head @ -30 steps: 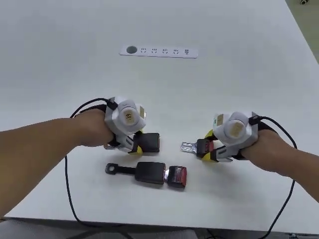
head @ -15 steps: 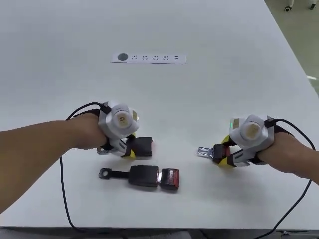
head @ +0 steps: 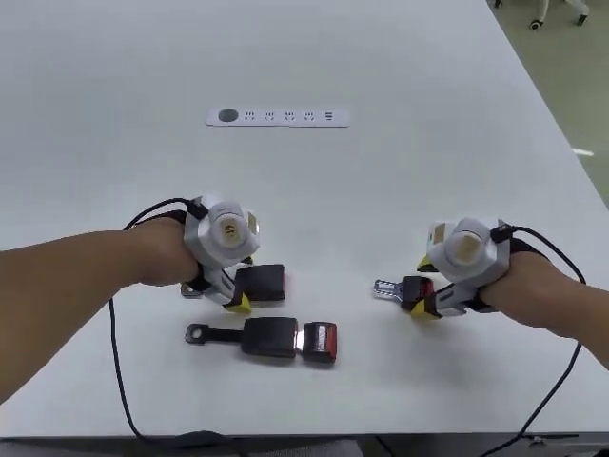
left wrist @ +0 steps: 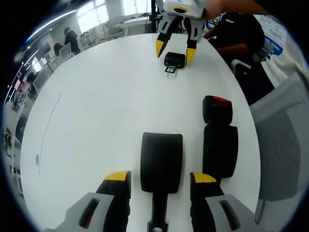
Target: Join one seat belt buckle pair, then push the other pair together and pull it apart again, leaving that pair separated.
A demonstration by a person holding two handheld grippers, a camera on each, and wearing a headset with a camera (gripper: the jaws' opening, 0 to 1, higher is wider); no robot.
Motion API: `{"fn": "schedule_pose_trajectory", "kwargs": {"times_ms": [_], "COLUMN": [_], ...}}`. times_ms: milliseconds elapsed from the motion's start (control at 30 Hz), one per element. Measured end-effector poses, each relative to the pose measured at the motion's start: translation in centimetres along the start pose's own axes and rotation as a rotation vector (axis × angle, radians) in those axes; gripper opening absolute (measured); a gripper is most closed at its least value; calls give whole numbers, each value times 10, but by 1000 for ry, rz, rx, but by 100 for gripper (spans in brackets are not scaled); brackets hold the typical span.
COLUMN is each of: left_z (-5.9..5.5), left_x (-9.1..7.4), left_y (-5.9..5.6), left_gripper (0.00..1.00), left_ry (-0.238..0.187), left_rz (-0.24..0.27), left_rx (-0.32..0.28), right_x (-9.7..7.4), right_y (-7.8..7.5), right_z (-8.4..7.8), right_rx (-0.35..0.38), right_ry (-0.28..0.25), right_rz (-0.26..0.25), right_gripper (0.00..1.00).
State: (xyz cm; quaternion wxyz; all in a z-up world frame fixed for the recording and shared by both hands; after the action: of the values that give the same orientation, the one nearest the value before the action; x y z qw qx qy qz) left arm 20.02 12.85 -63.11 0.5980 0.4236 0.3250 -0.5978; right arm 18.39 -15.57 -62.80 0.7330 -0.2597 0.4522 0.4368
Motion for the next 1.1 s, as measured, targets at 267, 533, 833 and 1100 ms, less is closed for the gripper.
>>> {"fn": "schedule_pose_trajectory", "kwargs": {"times_ms": [267, 533, 833, 1100], "left_z": [9, -1, -20, -36], "left_x": [-29, -46, -68, -84], "left_y": [-20, -54, -83, -112], "left_gripper": [58, 65, 80, 96], "left_ry": [-63, -128, -201, -200], "left_rz": [84, 128, 218, 278], "left_rx": [-38, -91, -271, -392], "right_x": [-19, -24, -39, -48], "right_y": [25, 53, 74, 75], "right_z": [15, 10, 2, -13], "right_rx": [67, 130, 232, 306], "right_ry": [-111, -163, -241, -277], "right_rz": [-33, -29, -32, -51], "right_gripper": [57, 66, 85, 97]}}
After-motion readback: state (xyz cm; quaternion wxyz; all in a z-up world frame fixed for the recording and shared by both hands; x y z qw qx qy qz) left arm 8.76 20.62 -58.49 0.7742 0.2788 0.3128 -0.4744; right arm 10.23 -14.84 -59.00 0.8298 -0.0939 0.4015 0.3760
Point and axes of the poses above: the centre of the closed fingertips' face, and the gripper's own axes: x roughly forward along the fingers, y roughly to its left, z roughly out of its top, the point moved 6 cm from there along -x, roughly backward along the fingers, and after that the axes turned 13 degrees about x, right-handed, at the moved point
